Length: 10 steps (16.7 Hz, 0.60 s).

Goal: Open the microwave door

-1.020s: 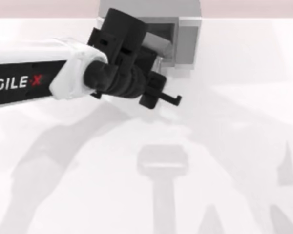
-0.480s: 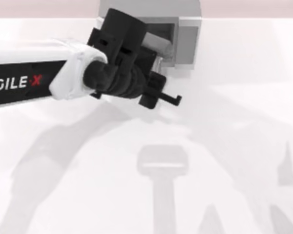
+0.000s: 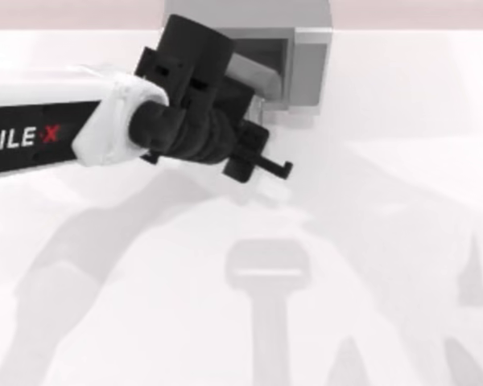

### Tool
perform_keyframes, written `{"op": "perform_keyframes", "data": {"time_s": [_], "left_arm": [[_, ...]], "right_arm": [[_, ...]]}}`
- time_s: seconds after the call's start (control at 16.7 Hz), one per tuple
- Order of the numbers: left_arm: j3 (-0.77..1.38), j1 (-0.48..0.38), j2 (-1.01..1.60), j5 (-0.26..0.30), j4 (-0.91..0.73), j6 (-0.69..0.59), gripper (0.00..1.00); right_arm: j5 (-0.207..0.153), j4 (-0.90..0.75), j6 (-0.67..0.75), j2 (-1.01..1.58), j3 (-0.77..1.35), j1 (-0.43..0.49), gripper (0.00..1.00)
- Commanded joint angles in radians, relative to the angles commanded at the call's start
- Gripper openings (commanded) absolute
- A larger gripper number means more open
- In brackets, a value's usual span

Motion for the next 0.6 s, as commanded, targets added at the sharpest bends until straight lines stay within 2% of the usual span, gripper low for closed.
{"op": "perform_keyframes", "data": {"time_s": [0.6], "left_arm": [[-0.006,0.004,-0.001,0.005,-0.001,0.008,0.00]], "right_arm": [[0.000,0.000,0.000,0.000,0.000,0.000,1.00]]}}
